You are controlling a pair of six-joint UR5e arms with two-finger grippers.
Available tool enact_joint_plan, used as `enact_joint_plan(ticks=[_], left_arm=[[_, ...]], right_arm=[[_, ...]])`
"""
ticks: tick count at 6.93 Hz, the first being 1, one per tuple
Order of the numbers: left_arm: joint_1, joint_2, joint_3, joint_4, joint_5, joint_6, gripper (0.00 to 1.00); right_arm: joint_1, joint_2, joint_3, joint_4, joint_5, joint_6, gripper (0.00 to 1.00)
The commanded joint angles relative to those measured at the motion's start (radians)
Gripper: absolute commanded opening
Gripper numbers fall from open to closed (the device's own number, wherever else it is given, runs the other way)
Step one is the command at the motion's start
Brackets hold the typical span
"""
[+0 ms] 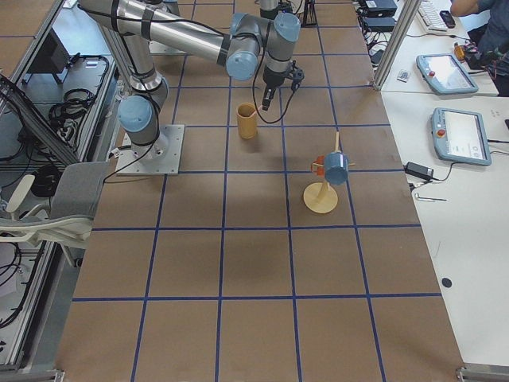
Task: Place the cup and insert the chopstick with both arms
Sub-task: 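Carry the blue cup to table center while right gripper grasps pink chopstick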
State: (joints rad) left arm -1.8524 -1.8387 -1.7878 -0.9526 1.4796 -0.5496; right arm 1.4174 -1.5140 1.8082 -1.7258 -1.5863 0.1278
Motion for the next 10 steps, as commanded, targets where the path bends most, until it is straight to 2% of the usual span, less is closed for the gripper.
enact_joint_plan(ticks=[1, 2, 3, 5, 6, 7, 8, 9, 10], left_arm=[[-0.024, -0.124, 0.089, 0.008, 0.05, -0.018, 0.0], [-0.027, -0.17, 0.109, 0.049, 0.06, -0.021, 0.0], [-0.027, -0.206, 0.12, 0.093, 0.061, -0.021, 0.0], [-0.033, -0.243, 0.175, 0.087, 0.057, -0.049, 0.0], [-0.034, -0.246, 0.177, 0.09, 0.059, -0.032, 0.26], [-0.033, -0.223, 0.18, 0.092, 0.106, 0.014, 0.87], [-0.03, -0.194, 0.186, 0.092, 0.158, 0.086, 1.0], [-0.006, -0.139, 0.192, 0.068, 0.136, 0.091, 1.0], [0.066, -0.054, 0.206, -0.077, 0.121, 0.168, 1.0]], right_arm=[[0.0, 0.0, 0.0, 0.002, 0.005, -0.001, 0.1], [0.0, 0.0, -0.003, 0.002, 0.006, -0.002, 0.0], [0.0, -0.002, -0.006, 0.002, 0.006, -0.002, 0.0], [0.0, -0.012, -0.017, -0.001, 0.022, -0.002, 0.0], [0.002, -0.012, -0.032, 0.0, 0.025, -0.002, 0.0], [0.002, -0.011, -0.056, 0.002, 0.064, -0.002, 0.0], [0.002, -0.011, -0.061, 0.002, 0.069, -0.002, 0.0], [0.002, -0.012, -0.061, 0.002, 0.069, -0.002, 0.0], [0.002, -0.012, -0.063, 0.006, 0.072, -0.002, 0.0]])
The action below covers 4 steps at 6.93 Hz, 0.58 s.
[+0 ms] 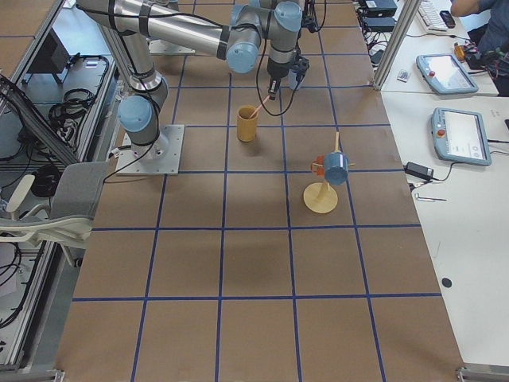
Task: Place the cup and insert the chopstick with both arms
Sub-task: 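Release the blue cup and raise the left arm while right lifts chopstick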
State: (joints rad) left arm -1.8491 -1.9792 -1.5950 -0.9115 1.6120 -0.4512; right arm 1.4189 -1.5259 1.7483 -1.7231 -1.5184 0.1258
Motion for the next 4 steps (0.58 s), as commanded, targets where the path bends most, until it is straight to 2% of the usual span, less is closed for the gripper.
enact_joint_plan(ticks=[1, 2, 3, 4], left_arm=[[0.153, 0.167, 0.026, -0.23, -0.012, 0.259, 1.0], [0.228, 0.25, 0.029, -0.292, -0.015, 0.376, 1.0], [0.282, 0.331, 0.027, -0.457, -0.014, 0.502, 1.0], [0.321, 0.415, 0.049, -0.578, -0.015, 0.547, 1.0]], right_arm=[[-0.001, 0.0, -0.003, 0.004, 0.003, 0.0, 0.0], [-0.003, -0.01, -0.019, 0.035, 0.001, 0.0, 0.0], [-0.002, -0.013, -0.094, 0.125, 0.003, 0.0, 0.0], [0.0, -0.008, -0.181, 0.217, 0.003, 0.0, 0.0]])
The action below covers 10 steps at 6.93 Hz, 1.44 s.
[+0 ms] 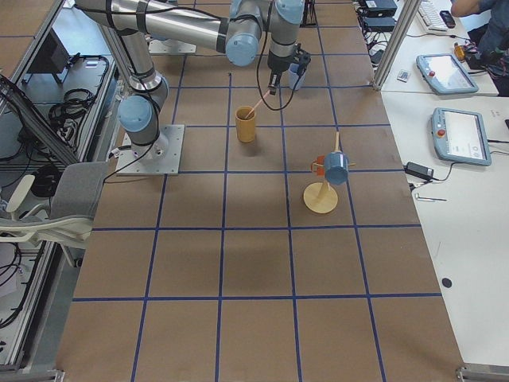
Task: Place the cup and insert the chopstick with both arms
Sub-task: 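Carry the pink chopstick over the blue cup and lower it inside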
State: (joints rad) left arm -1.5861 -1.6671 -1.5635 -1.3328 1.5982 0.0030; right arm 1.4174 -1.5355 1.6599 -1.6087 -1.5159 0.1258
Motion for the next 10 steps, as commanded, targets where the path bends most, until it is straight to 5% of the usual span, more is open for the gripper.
enact_joint_plan(ticks=[1, 2, 4, 5, 6, 8, 10], left_arm=[[0.073, 0.137, 0.019, -0.217, -0.003, 0.063, 1.0], [0.063, 0.15, -0.009, -0.221, -0.003, -0.092, 1.0], [0.064, 0.152, 0.006, -0.215, -0.024, -0.123, 1.0], [0.064, 0.148, 0.006, -0.215, -0.023, -0.123, 1.0], [0.064, 0.148, 0.008, -0.212, -0.023, -0.112, 1.0], [0.066, 0.135, 0.002, -0.148, -0.021, -0.092, 1.0], [0.067, 0.13, -0.007, -0.128, -0.021, -0.081, 1.0]], right_arm=[[0.002, -0.002, -0.148, 0.16, 0.0, 0.0, 0.0], [0.005, -0.008, -0.208, 0.17, 0.003, 0.0, 0.0], [0.015, 0.0, -0.328, 0.112, 0.125, 0.014, 0.0], [0.058, 0.001, -0.331, 0.045, 0.114, 0.023, 0.0], [0.13, 0.02, -0.33, -0.061, 0.061, 0.079, 0.0], [0.358, 0.136, -0.331, -0.253, -0.227, 0.147, 0.0], [0.463, 0.213, -0.333, -0.357, -0.305, 0.296, 0.0]])
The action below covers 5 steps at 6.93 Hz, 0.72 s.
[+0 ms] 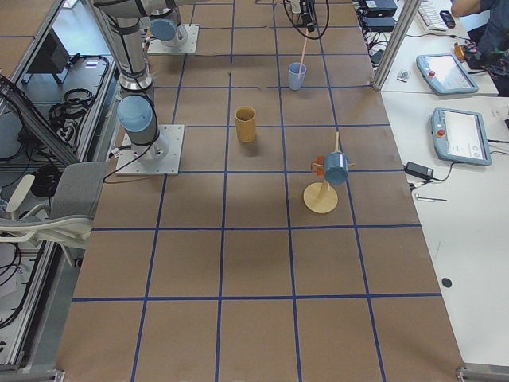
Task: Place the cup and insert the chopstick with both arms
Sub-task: 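Carry the pink chopstick over the blue cup and lower it inside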
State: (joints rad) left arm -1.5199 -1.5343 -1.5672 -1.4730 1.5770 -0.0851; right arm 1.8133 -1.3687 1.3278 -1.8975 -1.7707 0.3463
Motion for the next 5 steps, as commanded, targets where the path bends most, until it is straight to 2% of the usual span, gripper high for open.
enact_joint_plan(ticks=[1, 2, 5], left_arm=[[0.003, -0.003, -0.001, 0.014, 0.0, 0.007, 1.0], [0.007, -0.003, 0.006, 0.014, -0.002, 0.007, 1.0], [0.007, 0.008, -0.003, 0.013, 0.0, 0.007, 1.0]], right_arm=[[0.084, 0.062, -0.001, -0.101, -0.049, 0.107, 0.0], [0.121, 0.086, -0.001, -0.139, -0.041, 0.182, 0.0], [0.147, 0.126, 0.001, -0.202, -0.013, 0.244, 0.0]])
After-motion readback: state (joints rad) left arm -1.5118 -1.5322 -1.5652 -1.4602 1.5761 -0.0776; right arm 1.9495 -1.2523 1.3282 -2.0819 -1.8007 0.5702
